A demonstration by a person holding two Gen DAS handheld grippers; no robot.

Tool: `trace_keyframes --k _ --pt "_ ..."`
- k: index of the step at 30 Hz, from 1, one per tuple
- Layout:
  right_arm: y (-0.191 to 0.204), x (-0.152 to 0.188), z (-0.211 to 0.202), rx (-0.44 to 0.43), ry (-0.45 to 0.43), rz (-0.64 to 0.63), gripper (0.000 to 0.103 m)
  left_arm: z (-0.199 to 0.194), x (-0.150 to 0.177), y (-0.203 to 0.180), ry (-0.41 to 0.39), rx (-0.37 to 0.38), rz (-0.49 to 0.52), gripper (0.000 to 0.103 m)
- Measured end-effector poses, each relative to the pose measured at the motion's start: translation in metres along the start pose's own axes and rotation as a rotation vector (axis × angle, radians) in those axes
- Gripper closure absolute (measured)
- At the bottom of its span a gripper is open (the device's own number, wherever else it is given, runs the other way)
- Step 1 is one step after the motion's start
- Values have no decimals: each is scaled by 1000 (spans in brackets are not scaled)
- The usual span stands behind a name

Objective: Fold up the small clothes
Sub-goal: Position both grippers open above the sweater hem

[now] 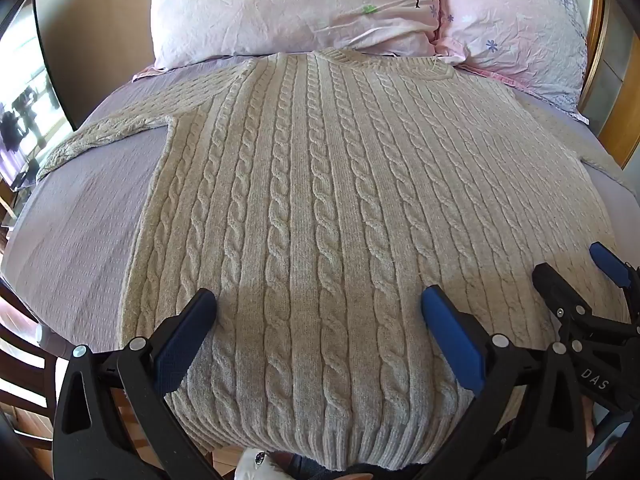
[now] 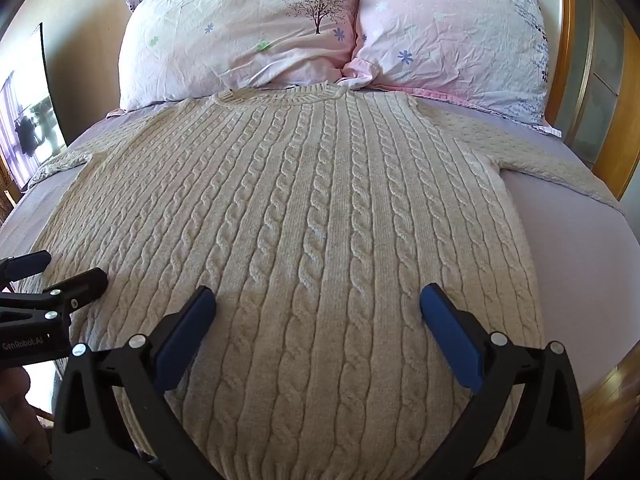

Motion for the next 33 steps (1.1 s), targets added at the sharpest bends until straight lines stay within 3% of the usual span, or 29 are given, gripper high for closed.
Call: trace_keyframes --k 21,26,27,29,31,33 --pt "1 -1 3 -8 25 -22 2 2 -2 -1 26 9 19 1" --pt "-5 3 2 -105 -53 -97 2 3 -4 -2 24 15 27 1" --pt "-13 0 2 -132 -53 -100 2 3 -4 -1 19 15 26 1" --pt "-48 -14 -1 -107 -79 -5 2 3 -4 -2 11 13 44 1" --pt "-111 -36 -11 -69 -145 184 2 0 -8 -1 -7 30 59 1" --pt "-194 -53 -14 -12 -186 444 2 -6 -18 9 -83 27 38 1"
Point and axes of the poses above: each gripper's, at about its wrist camera, not at the fingertips, and z roughly the way its jaws point, y to its left, x to its underside, the point moved 2 cm from there along z, roughly the way its jaws point, and after that the axes turned 4 degrees about -y, right-handed, at the moved point
